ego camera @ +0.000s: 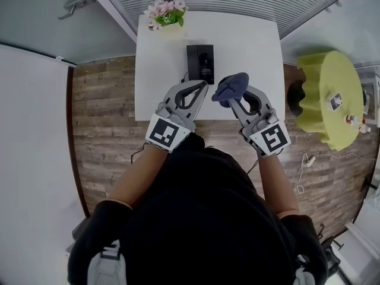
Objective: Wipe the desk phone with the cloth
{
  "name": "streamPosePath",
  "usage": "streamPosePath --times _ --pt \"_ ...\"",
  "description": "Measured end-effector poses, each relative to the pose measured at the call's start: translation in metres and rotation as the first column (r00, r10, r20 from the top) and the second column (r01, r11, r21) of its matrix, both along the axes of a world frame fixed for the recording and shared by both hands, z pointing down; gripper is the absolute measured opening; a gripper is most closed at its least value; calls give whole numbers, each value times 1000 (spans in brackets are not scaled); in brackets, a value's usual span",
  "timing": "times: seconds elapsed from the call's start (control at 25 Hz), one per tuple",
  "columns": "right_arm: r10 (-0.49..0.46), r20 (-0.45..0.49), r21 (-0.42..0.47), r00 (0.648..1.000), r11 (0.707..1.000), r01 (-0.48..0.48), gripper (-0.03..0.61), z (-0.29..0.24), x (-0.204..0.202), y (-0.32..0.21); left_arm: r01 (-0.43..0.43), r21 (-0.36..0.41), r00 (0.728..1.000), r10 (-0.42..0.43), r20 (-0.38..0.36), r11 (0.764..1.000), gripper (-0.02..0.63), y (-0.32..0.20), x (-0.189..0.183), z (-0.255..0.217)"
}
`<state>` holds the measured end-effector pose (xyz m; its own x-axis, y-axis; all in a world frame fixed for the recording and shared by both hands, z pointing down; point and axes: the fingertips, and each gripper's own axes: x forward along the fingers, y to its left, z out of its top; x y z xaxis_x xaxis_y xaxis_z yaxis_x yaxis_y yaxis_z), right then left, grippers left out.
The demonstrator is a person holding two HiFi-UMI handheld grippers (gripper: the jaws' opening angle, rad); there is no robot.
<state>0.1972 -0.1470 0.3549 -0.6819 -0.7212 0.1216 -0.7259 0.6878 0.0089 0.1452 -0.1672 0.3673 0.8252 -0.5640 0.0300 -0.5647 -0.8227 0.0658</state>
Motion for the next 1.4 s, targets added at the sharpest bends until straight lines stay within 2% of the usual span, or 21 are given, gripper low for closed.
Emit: streamPosePath --times 0.24,0.44,0.6,0.84,1.0,1.24,1.4 --pt "10 -20 -19 1000 1000 -11 87 10 -6 -33 -9 11 999 9 -34 1000 11 -30 -6 5" --pt "-9 -42 -65 999 998 6 87 32 -6 -66 34 13 999 -34 7 999 11 -59 -7 22" --pt "-31 -66 -111 997 994 24 87 59 -6 -93 81 9 994 -81 74 997 11 -82 -8 45" --pt "-74 -82 -196 994 979 57 87 99 -4 -124 168 -37 981 -163 108 985 11 -113 -11 81" --pt "-78 -103 -258 992 965 49 87 127 0 -142 228 -105 969 -215 125 968 11 -131 -15 115" --pt "-95 -214 -358 972 934 12 87 193 1 -169 279 -153 950 -249 189 948 11 -147 -14 165" --pt "-113 -349 -347 930 938 -16 87 230 -8 -190 308 -205 943 -271 192 929 11 -153 -16 190"
